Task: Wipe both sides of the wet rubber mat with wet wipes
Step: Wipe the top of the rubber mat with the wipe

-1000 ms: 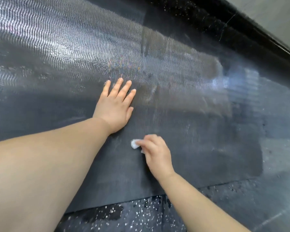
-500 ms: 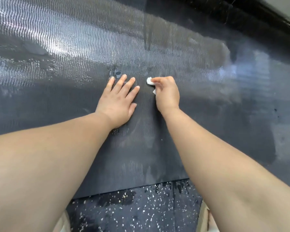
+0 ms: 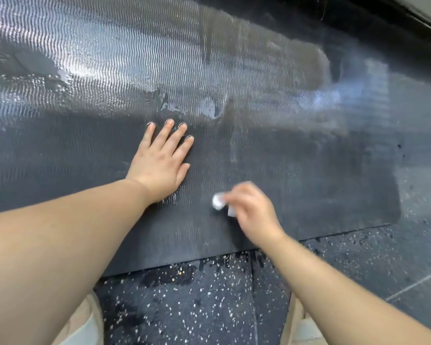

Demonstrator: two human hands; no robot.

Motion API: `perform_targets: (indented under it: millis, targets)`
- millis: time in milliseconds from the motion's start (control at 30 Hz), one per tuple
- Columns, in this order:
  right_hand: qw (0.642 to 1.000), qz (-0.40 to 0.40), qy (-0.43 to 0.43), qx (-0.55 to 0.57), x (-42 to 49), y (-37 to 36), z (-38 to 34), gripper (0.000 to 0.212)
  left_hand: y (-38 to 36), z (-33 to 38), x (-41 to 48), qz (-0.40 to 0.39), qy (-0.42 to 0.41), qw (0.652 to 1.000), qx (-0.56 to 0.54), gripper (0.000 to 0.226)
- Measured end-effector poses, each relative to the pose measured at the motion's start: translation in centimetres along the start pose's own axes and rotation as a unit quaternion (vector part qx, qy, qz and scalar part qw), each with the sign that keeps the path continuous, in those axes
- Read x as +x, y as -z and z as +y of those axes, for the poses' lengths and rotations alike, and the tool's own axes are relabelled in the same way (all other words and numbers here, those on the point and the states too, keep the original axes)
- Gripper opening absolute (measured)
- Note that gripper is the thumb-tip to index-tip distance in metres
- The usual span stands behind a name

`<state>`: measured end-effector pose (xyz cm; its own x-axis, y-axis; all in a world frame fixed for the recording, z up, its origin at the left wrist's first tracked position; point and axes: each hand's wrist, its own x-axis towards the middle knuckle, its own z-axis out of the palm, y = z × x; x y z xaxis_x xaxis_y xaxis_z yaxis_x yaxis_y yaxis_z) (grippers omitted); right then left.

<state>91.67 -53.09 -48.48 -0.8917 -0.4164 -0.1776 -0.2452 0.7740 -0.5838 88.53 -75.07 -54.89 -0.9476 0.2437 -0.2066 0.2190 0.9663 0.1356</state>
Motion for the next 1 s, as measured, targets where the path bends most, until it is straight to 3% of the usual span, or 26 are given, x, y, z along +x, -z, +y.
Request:
perform_targets:
  millis: [100, 167, 267, 333, 467, 567, 700, 833, 1000]
  targets:
    - [0.990, 0.093, -0.099, 0.027, 7.0, 0.7, 0.5, 0.032, 0.1, 0.0, -0.3, -0.007, -0.006, 1.000, 0.010, 0.064]
    - [0.983, 0.115, -0.140, 0.009, 9.7, 0.5, 1.3, 0.030, 0.2, 0.1, -0.3, -0.014, -0.007, 1.000, 0.013, 0.064]
    - [0.986, 0.121, -0.105, -0.051, 7.9, -0.7, 1.4, 0.029, 0.2, 0.3, -0.4, -0.016, -0.006, 1.000, 0.011, 0.064]
    - [0.991, 0.097, -0.046, -0.078, 3.3, -1.8, 1.1, 0.030, 0.1, 0.3, -0.5, -0.016, -0.006, 1.000, 0.016, 0.064]
    - [0.996, -0.038, -0.020, -0.077, -6.7, -1.9, 0.7, 0.037, 0.2, 0.2, -0.5, -0.020, -0.008, 0.999, 0.029, 0.064]
    - [0.993, -0.104, -0.009, -0.051, -7.7, -0.4, 0.8, 0.035, 0.4, 0.2, -0.5, -0.026, -0.010, 0.999, 0.027, 0.065]
    - [1.000, -0.009, -0.013, 0.004, 1.1, 0.9, -0.4, 0.028, 0.4, -0.5, -1.0, -0.028, -0.028, 0.999, 0.033, 0.065]
    - [0.992, 0.096, -0.082, 0.016, 12.8, 0.2, -1.7, 0.024, 0.7, -1.4, -1.5, -0.032, -0.031, 0.998, 0.040, 0.063]
    - [0.987, 0.101, -0.108, -0.057, 15.5, -3.0, -2.1, 0.030, 0.9, -2.5, -2.1, -0.022, 0.011, 0.999, 0.033, 0.063]
